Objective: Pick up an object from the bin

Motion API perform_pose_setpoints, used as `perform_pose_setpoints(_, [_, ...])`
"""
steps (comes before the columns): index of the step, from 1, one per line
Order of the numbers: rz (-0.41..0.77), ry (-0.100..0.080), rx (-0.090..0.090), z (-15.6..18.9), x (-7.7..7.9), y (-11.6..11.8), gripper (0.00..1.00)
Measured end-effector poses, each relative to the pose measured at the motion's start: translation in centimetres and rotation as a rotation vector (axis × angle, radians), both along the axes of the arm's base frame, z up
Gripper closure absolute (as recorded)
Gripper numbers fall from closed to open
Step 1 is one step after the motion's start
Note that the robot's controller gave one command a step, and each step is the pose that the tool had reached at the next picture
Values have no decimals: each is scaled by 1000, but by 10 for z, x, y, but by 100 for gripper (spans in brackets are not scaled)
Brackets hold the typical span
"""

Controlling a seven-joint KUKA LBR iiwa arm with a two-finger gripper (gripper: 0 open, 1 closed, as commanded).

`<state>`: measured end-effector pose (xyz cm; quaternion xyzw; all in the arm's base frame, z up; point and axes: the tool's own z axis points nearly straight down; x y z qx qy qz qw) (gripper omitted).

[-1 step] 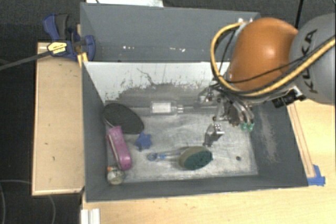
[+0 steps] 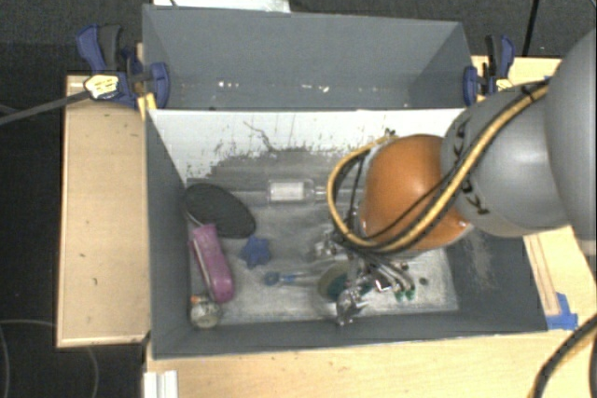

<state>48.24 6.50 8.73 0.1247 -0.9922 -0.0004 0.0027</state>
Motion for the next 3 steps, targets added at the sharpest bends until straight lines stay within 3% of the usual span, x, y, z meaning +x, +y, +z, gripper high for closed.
perform_pose_setpoints(1, [-4, -7, 1, 3, 2, 0, 100])
perform_pose_setpoints(2, [-57, -15, 2, 108, 5, 13, 100])
perform_pose_setpoints(3, [174, -18, 0, 239, 81, -29, 100])
